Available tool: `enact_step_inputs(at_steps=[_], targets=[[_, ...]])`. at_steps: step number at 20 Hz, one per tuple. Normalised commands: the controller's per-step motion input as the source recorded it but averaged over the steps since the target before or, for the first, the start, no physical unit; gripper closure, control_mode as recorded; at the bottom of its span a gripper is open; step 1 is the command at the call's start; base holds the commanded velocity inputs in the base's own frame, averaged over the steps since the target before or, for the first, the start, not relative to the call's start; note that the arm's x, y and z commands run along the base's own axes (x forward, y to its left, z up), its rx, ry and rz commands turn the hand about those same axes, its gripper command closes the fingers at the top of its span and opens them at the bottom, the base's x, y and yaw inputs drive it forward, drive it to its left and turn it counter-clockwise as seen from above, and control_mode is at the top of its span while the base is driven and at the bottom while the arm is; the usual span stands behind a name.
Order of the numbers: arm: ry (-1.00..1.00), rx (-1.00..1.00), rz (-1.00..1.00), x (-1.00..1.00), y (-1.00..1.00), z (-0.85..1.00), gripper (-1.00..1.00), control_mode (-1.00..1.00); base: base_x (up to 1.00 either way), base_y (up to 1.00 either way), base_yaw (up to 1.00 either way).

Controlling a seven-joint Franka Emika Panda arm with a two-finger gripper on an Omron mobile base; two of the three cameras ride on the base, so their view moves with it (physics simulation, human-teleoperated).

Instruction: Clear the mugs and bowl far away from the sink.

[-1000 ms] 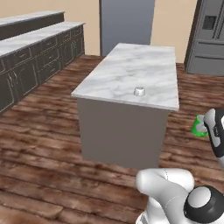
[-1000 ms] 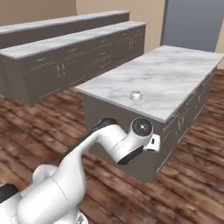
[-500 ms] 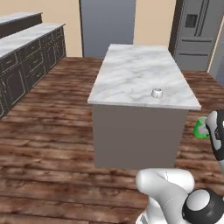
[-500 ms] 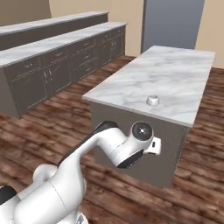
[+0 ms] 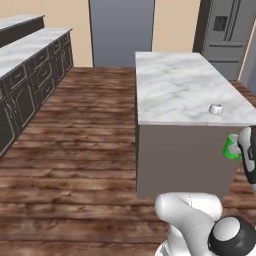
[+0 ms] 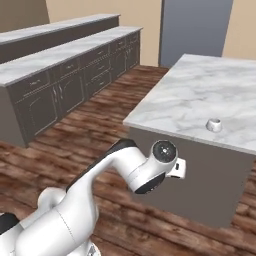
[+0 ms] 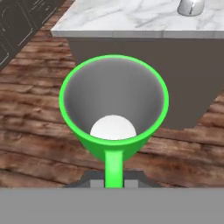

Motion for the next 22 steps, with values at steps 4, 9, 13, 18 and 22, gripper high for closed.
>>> enact_step_inputs(at_steps=[4,9,13,18,22], targets=[[0.00,0.00,0.00,0.00,0.00,0.00,1.00,1.00,0.89,0.62,-0.14],[0.00,0.00,0.00,0.00,0.00,0.00,1.00,1.00,0.84,0.25,-0.09],[0.00,0.00,0.00,0.00,0.00,0.00,1.00,1.00,0.29,-0.17,-0.14],[0.00,0.00,0.00,0.00,0.00,0.00,1.00,1.00,0.00,-0.61,-0.11],[0.00,0.00,0.00,0.00,0.00,0.00,1.00,1.00,0.04,-0.01,0.00]])
